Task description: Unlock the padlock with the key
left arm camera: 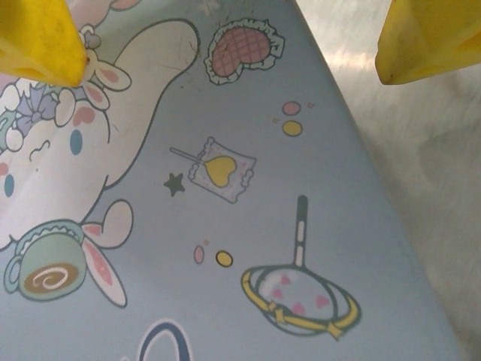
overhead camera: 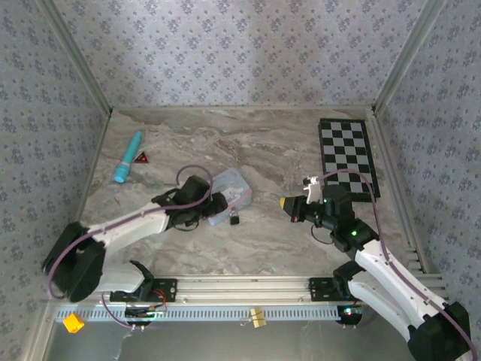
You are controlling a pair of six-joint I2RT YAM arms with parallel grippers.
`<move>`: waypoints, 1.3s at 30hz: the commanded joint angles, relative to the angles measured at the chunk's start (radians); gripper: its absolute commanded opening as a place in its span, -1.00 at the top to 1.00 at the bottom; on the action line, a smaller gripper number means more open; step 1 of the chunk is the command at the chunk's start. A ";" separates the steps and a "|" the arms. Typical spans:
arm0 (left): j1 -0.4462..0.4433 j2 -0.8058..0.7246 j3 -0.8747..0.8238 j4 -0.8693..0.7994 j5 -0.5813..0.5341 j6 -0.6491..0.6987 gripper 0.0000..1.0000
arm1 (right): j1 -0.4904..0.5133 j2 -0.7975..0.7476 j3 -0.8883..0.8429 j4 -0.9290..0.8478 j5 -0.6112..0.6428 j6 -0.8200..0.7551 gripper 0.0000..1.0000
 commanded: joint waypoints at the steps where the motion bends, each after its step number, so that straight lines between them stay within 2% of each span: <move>1: 0.068 0.154 0.075 0.008 -0.062 0.124 -0.97 | 0.001 0.004 0.013 0.002 -0.025 0.029 1.00; 6: 0.106 0.305 0.263 -0.081 -0.203 0.265 -0.98 | 0.027 -0.005 0.013 -0.022 0.015 0.035 1.00; 10: 0.166 0.325 0.298 -0.081 -0.179 0.295 -0.98 | 0.047 -0.009 0.007 -0.022 0.044 0.039 1.00; 12: 0.167 0.288 0.308 -0.113 -0.217 0.314 -0.98 | 0.055 -0.014 0.001 -0.025 0.055 0.041 1.00; 15: 0.133 0.178 0.310 -0.175 -0.271 0.333 -0.97 | 0.063 -0.026 -0.011 -0.024 0.072 0.044 1.00; 19: -0.002 0.065 0.306 -0.167 -0.269 0.363 -0.97 | 0.064 -0.023 -0.029 -0.002 0.077 0.042 1.00; 23: -0.075 0.086 0.240 -0.001 -0.218 0.364 -0.95 | 0.064 -0.004 -0.041 0.035 0.074 0.041 1.00; 29: -0.074 0.231 0.198 0.255 -0.098 0.323 -0.82 | 0.066 -0.018 -0.040 0.025 0.065 0.035 1.00; 34: -0.075 0.305 0.189 0.329 -0.130 0.250 -0.74 | 0.065 -0.074 -0.064 0.007 0.082 0.036 1.00; 39: -0.072 0.385 0.161 0.441 -0.115 0.173 -0.60 | 0.064 -0.088 -0.085 0.028 0.086 0.043 1.00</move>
